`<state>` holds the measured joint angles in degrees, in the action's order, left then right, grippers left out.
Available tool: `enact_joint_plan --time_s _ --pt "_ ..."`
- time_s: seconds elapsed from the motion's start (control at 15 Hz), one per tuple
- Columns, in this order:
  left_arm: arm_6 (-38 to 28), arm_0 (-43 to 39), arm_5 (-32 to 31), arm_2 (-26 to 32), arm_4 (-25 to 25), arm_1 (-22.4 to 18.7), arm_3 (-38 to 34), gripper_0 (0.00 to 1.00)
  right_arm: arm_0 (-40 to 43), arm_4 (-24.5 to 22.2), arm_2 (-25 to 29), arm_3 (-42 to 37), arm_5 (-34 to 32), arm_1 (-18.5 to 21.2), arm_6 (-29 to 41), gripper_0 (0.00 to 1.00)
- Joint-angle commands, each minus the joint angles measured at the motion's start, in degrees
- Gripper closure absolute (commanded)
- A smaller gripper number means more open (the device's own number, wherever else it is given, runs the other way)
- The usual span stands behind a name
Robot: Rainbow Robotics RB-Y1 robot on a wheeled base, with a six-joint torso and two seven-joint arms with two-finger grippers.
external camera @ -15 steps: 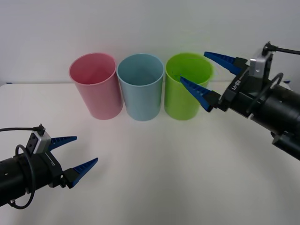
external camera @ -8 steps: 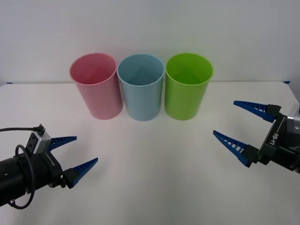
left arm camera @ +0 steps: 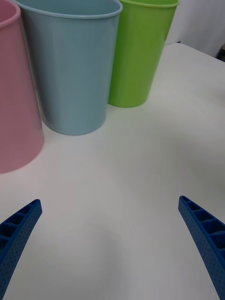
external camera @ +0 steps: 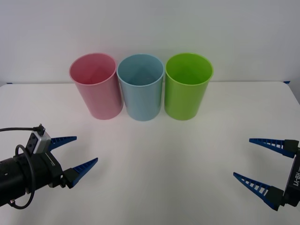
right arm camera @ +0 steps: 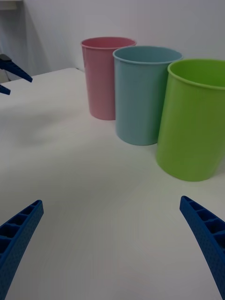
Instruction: Put cans in the blue bin and PET bottles in the pink bin and trash in the green bin.
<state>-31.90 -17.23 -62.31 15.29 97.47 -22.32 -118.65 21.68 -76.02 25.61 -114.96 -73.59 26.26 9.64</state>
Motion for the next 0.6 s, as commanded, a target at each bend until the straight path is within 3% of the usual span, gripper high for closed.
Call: enact_joint_plan --time_s 0.07,0.6 --pt "0.0 0.0 0.0 0.0 0.0 0.0 0.0 0.0 0.0 -1.1 1.3 1.4 -2.9 0.2 -1.6 0.0" --pt "0.0 0.0 0.0 0.0 0.0 0.0 0.0 0.0 0.6 -3.2 1.2 1.5 -3.1 0.2 -2.9 0.0"
